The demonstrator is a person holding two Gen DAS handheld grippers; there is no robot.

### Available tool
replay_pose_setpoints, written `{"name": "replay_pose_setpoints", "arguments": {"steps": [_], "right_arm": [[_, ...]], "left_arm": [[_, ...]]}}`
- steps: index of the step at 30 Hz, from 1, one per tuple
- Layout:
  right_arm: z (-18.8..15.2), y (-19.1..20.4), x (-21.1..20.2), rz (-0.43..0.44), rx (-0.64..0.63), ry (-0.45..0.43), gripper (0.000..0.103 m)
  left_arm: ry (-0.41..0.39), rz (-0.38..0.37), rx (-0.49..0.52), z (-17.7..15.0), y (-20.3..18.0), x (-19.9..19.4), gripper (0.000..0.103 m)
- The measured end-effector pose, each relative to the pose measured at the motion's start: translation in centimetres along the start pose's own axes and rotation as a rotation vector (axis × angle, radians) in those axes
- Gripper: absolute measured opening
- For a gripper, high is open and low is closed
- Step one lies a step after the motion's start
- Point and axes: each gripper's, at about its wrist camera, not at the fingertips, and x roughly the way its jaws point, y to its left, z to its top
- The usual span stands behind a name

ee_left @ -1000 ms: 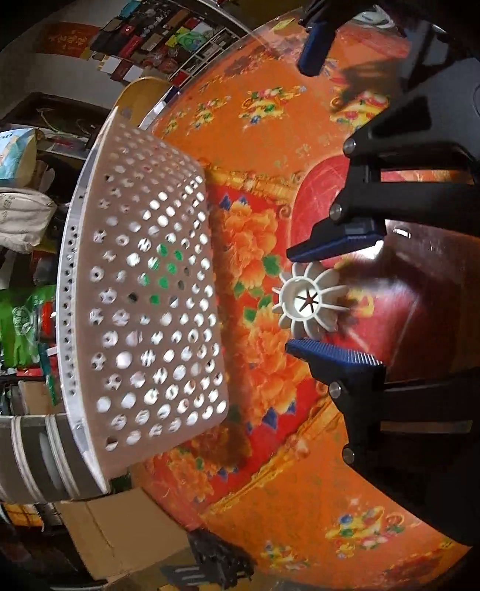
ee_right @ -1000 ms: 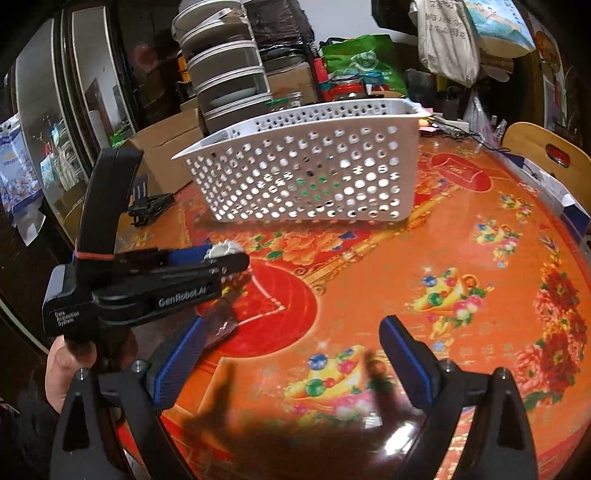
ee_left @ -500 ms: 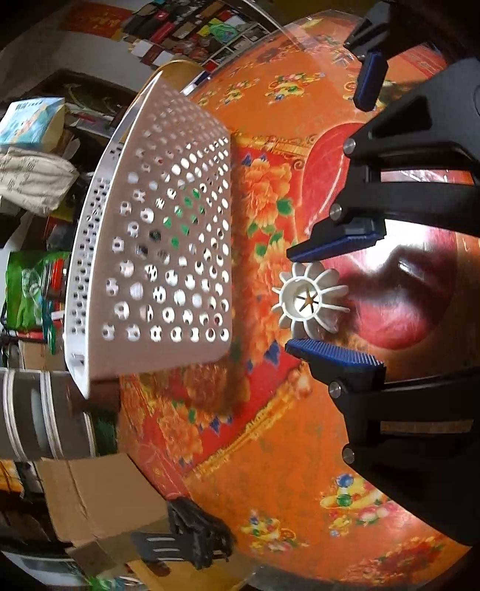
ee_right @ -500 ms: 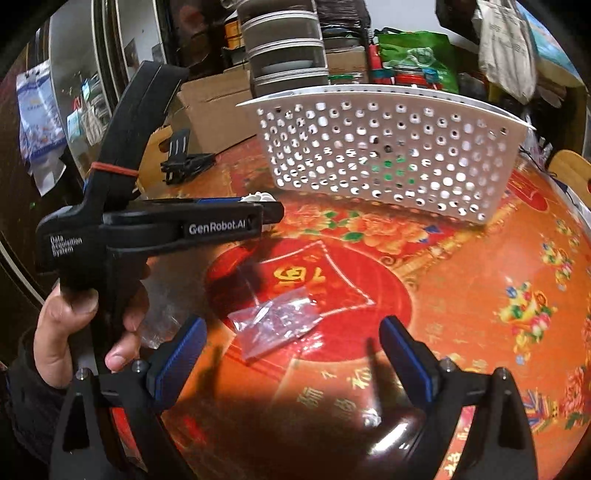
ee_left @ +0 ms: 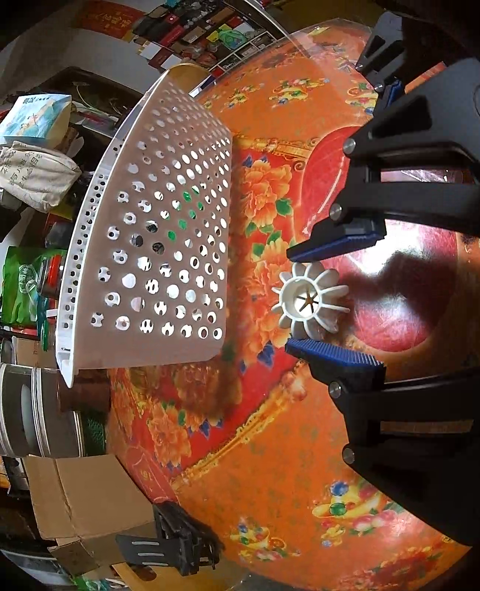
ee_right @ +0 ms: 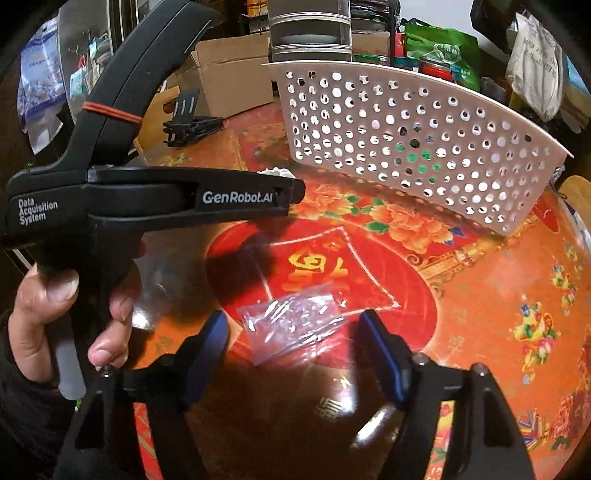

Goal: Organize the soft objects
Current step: 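Grasp the white ribbed ball with the left tool while the right tool grasps the clear bag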

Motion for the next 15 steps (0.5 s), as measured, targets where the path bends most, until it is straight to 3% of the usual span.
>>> {"name": "replay_pose_setpoints", "arguments": {"steps": [2,8,15], "right_arm": [[-0.1,-0.2,-0.2,-0.006,0.003,-0.009,0.052],[-0.8,-1.8,-1.1,0.039,0.059,-0.044,0.049],[-1.6,-3.7,-3.3,0.034,0.102,-0.100,0.049]], "left_arm": [[0.000,0.000,0.002,-0.1,-0.1,0.0,0.041],[0.000,-0.003,-0.001,-0.1,0.0,0.0,0.041],[-0.013,-0.015,0.008,-0.2,-0.2,-0.4,0.041]]}}
